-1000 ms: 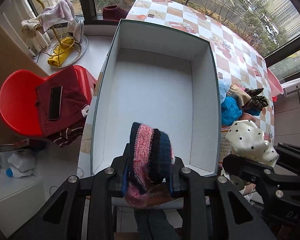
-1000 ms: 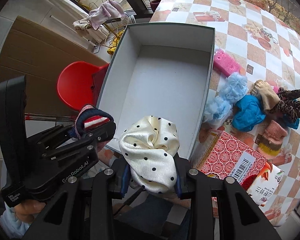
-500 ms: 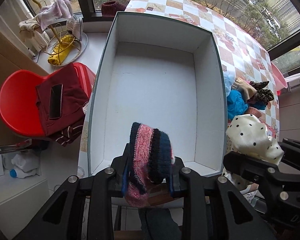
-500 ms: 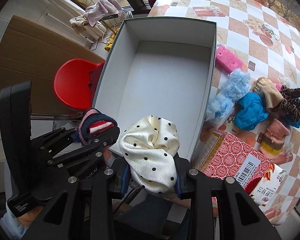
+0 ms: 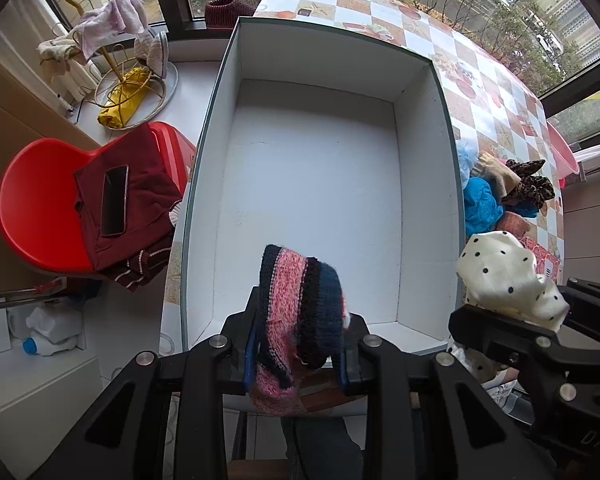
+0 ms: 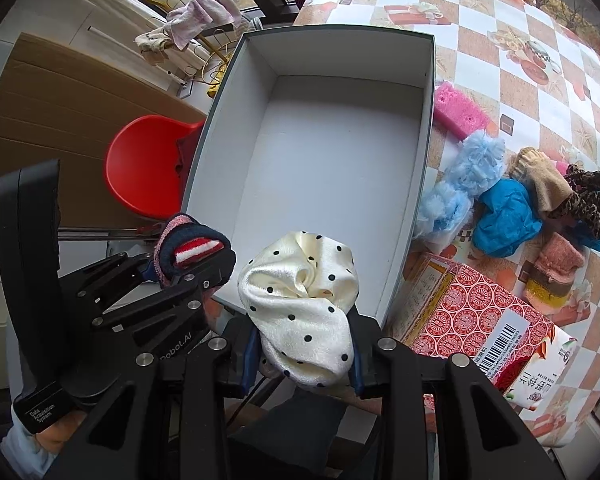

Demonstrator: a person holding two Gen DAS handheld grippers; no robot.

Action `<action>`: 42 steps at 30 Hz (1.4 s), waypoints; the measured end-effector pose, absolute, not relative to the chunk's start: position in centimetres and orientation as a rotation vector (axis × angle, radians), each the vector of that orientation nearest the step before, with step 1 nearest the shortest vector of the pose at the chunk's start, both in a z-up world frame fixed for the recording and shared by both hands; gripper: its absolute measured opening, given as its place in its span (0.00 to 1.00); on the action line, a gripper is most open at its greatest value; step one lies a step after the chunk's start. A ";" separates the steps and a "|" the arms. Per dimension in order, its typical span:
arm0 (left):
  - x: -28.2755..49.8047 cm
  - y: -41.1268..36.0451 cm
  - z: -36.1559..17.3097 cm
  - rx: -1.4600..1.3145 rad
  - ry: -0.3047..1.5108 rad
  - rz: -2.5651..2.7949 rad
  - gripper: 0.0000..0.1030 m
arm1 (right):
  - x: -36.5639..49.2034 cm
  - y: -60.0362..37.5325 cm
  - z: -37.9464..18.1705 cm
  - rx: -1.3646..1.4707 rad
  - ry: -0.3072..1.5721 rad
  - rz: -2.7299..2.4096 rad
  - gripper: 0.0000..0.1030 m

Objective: Organize soft objects
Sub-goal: 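Carry the knit hat and polka-dot scrunchie with both tools over the white box, then open both tools to drop the hat and scrunchie into the box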

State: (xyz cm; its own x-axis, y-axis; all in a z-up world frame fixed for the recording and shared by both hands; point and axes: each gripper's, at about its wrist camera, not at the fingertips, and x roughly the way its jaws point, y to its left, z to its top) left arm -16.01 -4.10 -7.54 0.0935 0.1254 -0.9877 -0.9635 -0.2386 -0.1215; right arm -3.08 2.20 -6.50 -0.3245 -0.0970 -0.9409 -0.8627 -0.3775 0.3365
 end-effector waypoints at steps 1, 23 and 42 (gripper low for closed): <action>-16.0 -4.1 -7.6 -1.350 0.919 1.356 0.31 | -3.1 2.2 -6.5 -1.344 1.271 1.759 0.35; -18.1 2.6 -7.3 -1.269 0.921 1.407 0.31 | -4.6 6.8 -6.5 -1.296 1.234 1.752 0.35; -19.1 10.8 -10.3 -1.244 0.981 1.424 0.33 | -5.9 15.5 -8.8 -1.256 1.265 1.674 0.35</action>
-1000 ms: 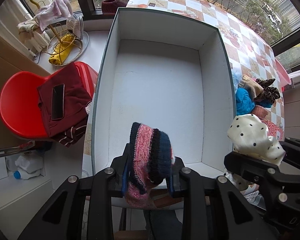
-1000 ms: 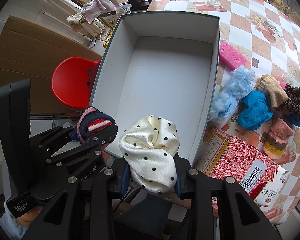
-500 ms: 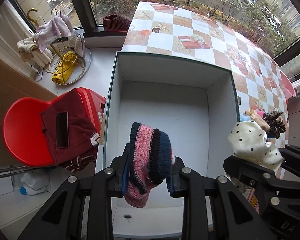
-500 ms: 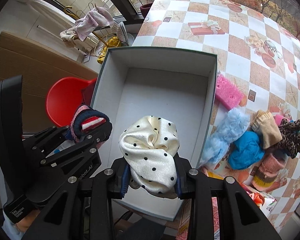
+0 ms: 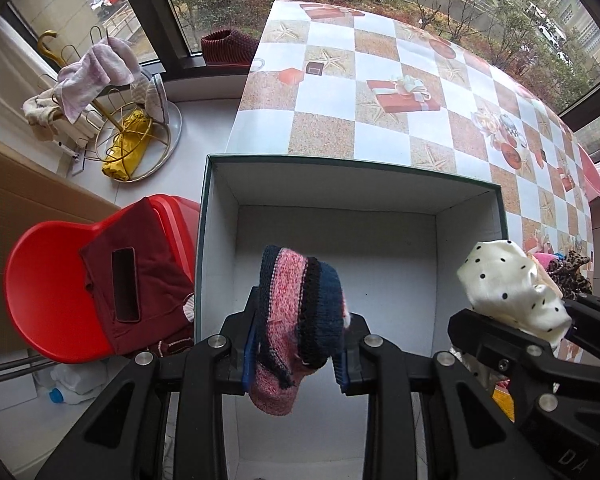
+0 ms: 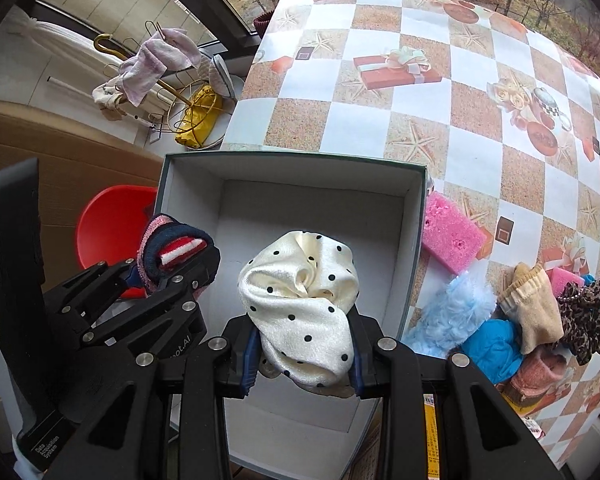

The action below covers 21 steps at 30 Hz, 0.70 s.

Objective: Organize soft objects
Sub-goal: 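Open both tools to drop the hat and scrunchie into the box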

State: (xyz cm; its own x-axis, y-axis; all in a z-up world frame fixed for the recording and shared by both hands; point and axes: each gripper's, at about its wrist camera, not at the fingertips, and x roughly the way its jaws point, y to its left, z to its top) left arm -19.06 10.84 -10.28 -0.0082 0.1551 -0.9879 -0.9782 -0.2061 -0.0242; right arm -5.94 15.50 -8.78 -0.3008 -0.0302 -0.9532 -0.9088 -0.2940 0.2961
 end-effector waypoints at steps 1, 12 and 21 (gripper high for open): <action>-19.0 10.8 -10.3 -1.245 0.981 1.426 0.34 | -6.0 15.6 -8.9 -1.257 1.265 1.672 0.35; -20.2 10.7 -9.9 -1.288 0.938 1.462 0.76 | -4.8 16.4 -8.5 -1.230 1.250 1.669 0.70; -19.0 10.7 -9.1 -1.267 0.935 1.465 0.99 | -3.2 16.6 -6.7 -1.148 1.225 1.694 0.99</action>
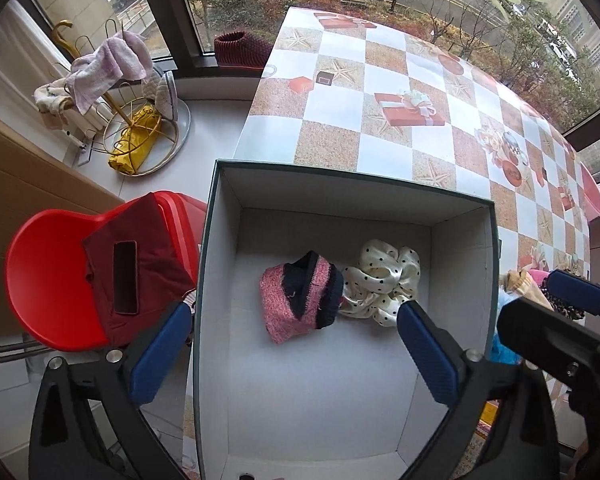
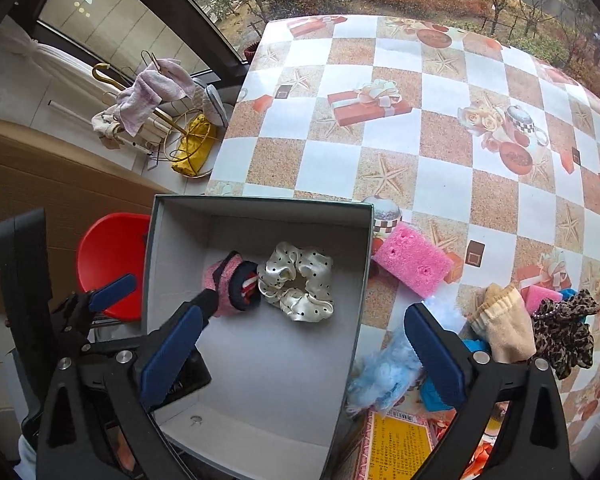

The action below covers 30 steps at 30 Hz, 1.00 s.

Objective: Organize soft objects
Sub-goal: 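Open both tools to drop the hat and scrunchie into the box, then grasp the beige knit hat with left tool while right tool grasps the blue cloth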

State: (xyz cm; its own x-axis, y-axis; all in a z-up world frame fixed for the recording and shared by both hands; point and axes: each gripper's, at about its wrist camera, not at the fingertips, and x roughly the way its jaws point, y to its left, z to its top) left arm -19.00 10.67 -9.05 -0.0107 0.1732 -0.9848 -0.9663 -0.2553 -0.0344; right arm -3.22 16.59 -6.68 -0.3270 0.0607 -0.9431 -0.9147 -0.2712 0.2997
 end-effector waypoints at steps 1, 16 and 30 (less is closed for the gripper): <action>-18.9 10.6 -8.9 -1.264 0.933 1.464 0.99 | -3.2 16.5 -6.4 -1.143 1.217 1.694 0.99; -14.8 9.1 -7.2 -1.329 0.939 1.273 1.00 | 4.5 14.6 -2.1 -1.031 1.263 1.670 0.99; -3.6 11.5 -5.7 -1.175 1.071 1.124 1.00 | 23.5 12.8 -8.8 -0.895 1.413 1.212 0.99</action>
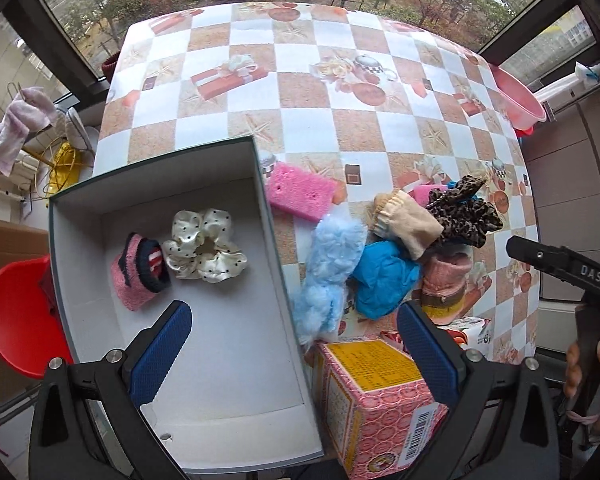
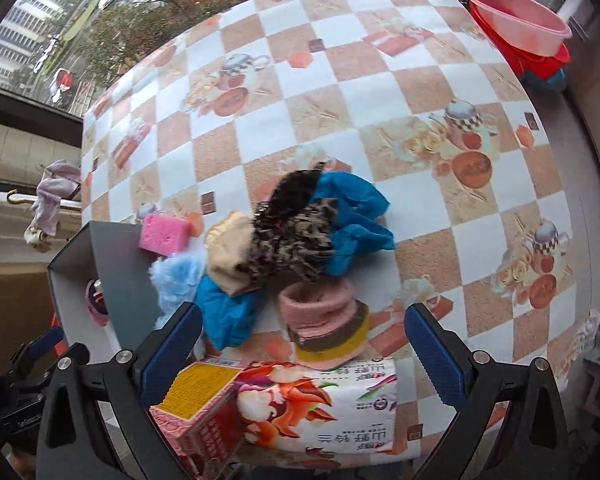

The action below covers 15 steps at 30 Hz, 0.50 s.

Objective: Organize soft objects
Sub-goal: 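Grasp the beige knit hat with left tool while right tool grasps the blue cloth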

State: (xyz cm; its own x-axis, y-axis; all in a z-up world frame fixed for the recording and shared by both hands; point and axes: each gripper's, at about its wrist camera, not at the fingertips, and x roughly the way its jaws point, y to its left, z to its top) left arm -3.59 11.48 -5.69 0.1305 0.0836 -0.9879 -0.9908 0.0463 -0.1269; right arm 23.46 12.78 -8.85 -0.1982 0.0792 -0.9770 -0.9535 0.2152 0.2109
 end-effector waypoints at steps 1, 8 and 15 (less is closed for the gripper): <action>-2.7 11.9 -5.8 -1.165 1.083 1.118 1.00 | 24.4 12.6 -9.5 -0.888 1.420 1.185 0.99; 5.2 15.0 -8.6 -1.036 1.283 1.044 1.00 | 30.3 12.8 -12.4 -0.825 1.440 1.049 0.99; 10.9 16.9 -14.3 -0.813 1.564 1.013 1.00 | 33.2 14.2 -16.0 -0.791 1.508 0.989 0.99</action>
